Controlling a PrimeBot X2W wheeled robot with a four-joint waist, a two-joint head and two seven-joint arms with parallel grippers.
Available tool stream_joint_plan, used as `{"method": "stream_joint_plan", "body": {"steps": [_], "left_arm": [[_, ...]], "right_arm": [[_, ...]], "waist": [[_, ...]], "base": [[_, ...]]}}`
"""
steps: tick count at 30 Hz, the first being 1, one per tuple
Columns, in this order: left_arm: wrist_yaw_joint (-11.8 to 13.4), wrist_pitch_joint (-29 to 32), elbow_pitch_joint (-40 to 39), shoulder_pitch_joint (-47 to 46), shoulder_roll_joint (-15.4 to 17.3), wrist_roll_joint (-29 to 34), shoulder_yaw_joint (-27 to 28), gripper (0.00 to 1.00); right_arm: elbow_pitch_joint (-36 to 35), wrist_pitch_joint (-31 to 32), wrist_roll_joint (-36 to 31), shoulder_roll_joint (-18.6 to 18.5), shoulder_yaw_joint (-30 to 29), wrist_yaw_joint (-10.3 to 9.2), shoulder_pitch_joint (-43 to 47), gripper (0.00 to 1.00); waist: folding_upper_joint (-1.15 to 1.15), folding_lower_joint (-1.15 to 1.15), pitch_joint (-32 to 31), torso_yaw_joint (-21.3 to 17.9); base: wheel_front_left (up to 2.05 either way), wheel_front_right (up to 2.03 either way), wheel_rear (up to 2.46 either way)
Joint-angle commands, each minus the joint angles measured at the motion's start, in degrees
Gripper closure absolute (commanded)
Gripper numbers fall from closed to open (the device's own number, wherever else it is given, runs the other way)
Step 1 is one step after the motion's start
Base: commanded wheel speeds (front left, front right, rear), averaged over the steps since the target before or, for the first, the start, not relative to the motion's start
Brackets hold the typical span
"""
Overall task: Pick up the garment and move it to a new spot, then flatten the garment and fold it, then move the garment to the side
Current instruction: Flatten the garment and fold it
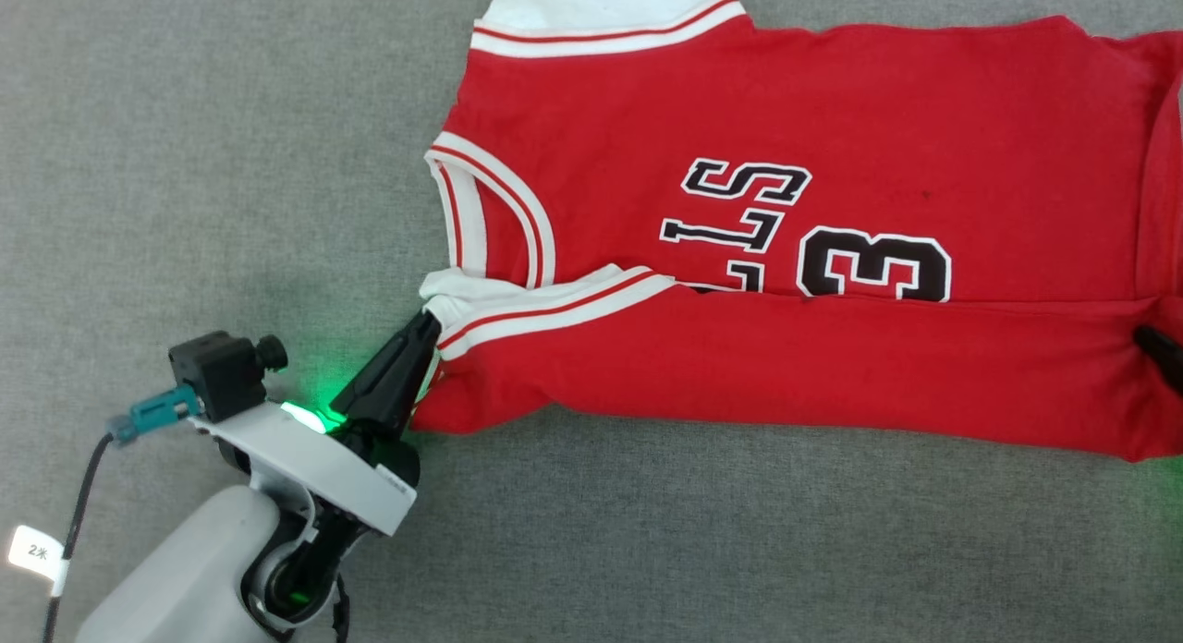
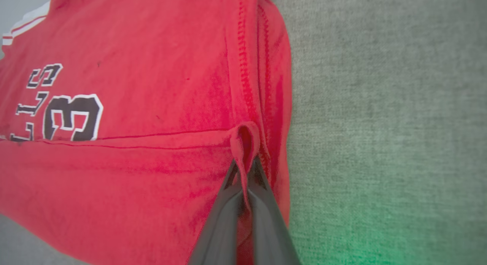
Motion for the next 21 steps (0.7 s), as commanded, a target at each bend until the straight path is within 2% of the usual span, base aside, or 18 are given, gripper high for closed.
{"method": "stream_joint_plan", "body": {"steps": [1, 2, 3, 4, 5, 6, 11, 14, 18, 21], "left_arm": [[0.30, 0.21, 2.99, 0.56, 1.14, -0.38, -0.60, 0.69], [0.31, 0.19, 3.00, 0.28, 1.40, -0.77, -0.86, 0.49], [0.31, 0.18, 2.98, -0.15, 1.98, -0.51, -1.13, 0.09], [0.31, 0.16, 2.96, -0.43, 2.56, -0.31, -1.38, 0.00], [0.30, 0.23, 2.77, -0.86, 3.22, -0.04, -1.86, 0.00], [0.25, 0.68, 2.44, -1.28, 3.85, 0.34, -2.41, 0.00], [0.33, 4.79, 0.44, -3.96, 9.95, 2.57, -3.57, 0.00], [1.62, 9.95, -1.98, -6.22, 13.54, 3.69, -4.25, 0.00], [4.66, 21.57, -5.59, -10.08, 17.22, 3.89, -6.32, 0.00], [6.49, 32.52, -8.19, -12.88, 18.19, 1.16, -8.31, 0.00]], "right_arm": [[1.61, -0.14, -0.37, 0.53, 1.66, -0.07, 0.84, 1.00], [1.78, -0.74, -0.44, 0.52, 1.83, -0.07, 0.98, 0.90], [1.96, -1.09, -0.50, 0.44, 2.01, -0.07, 1.21, 0.71], [2.04, -1.53, -0.44, 0.39, 2.18, -0.07, 1.44, 0.55], [1.99, -2.12, -0.51, 0.29, 2.22, -0.07, 1.57, 0.03], [1.98, -2.62, -0.65, 0.22, 2.29, -0.07, 1.64, 0.00], [1.18, -5.09, -0.77, 0.02, 1.85, -0.07, 2.01, 0.00], [0.43, -6.91, -1.26, -0.12, 0.63, -0.07, 2.32, 0.00], [-0.33, -8.73, -1.68, -0.29, -0.74, -0.07, 1.96, 0.00], [-0.66, -9.12, -1.88, -0.45, -1.02, -0.07, 1.34, 0.00]], "waist": [[0.00, 0.00, -0.67, 0.02], [0.00, 0.00, -1.11, 0.07], [0.00, 0.00, -1.61, 0.16], [0.00, 0.00, -2.16, 0.23], [0.00, 0.00, -2.74, 0.29], [0.00, 0.00, -3.41, 0.37], [0.00, 0.00, -6.62, 0.56], [0.00, 0.00, -8.18, 0.71], [0.00, 0.00, -9.55, 0.92], [0.00, 0.00, -9.92, 0.86]], "base": [[0.00, 0.00, 0.00], [0.00, 0.00, 0.00], [0.00, 0.00, 0.00], [0.00, 0.00, 0.00], [0.00, 0.00, 0.00], [0.00, 0.00, 0.00], [0.00, 0.00, 0.00], [0.00, 0.00, 0.00], [0.00, 0.00, 0.00], [0.00, 0.00, 0.00]]}}
